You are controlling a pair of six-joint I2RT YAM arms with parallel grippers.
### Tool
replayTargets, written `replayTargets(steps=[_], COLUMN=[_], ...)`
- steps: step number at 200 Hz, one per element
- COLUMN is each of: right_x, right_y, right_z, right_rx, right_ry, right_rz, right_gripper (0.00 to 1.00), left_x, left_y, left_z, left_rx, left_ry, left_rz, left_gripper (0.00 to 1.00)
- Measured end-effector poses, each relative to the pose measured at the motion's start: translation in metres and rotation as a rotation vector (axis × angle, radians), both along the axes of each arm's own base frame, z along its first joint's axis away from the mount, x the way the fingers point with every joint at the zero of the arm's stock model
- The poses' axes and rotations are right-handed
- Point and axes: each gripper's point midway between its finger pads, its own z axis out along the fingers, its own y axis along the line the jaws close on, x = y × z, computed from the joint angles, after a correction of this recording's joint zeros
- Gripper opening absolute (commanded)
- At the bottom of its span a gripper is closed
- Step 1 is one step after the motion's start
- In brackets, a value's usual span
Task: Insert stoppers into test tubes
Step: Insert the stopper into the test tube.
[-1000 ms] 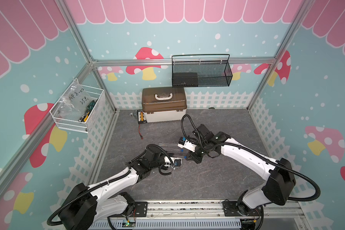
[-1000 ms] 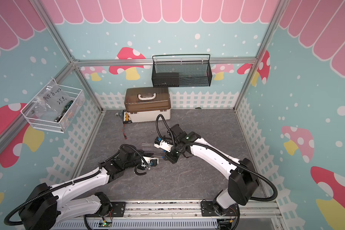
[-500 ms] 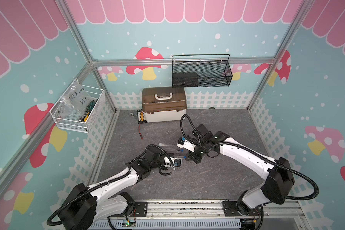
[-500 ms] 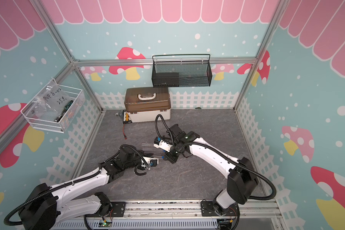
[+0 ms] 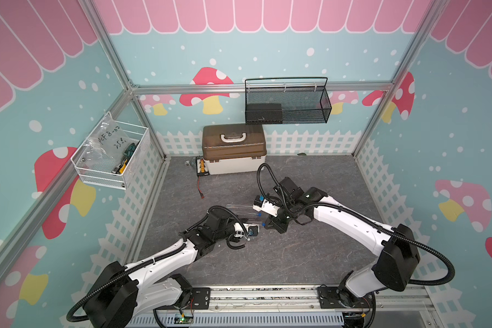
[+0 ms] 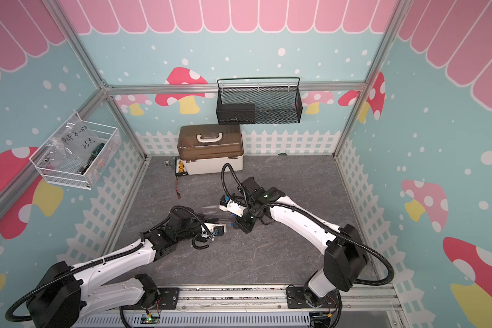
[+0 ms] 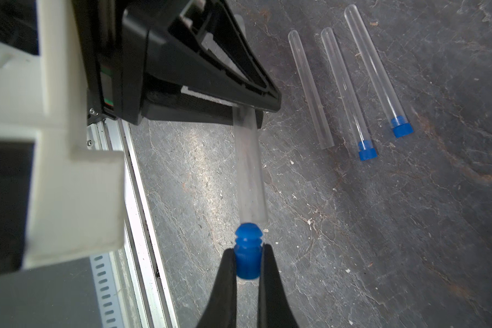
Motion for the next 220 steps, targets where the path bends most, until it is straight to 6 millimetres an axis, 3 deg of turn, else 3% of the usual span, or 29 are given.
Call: replayTargets(steps=[68,132,220], right_x=[0.001,-0.007,-0.005], right_y=[0.002,0.001,0.008], right_z=[0.003,0.000,0.012], right_rx=[0.000,-0.057,-0.052], right_ry=[-0.001,0.059,0.104], right_rz=[0.003,0.016,-0.021], right_gripper=[0.05,0.01,0.00], left_x=[-0.001,-0.009,-0.006], left_y=[-0.001,0.000,0.006], left_z=[0.004,0.008,0.026], left_rx=[0.002,0.086,0.106], left_ry=[-0.020,-0.153,-0.315], left_rz=[-0.010,-0.045,-0.041], left_gripper=[0.00,0.00,0.00])
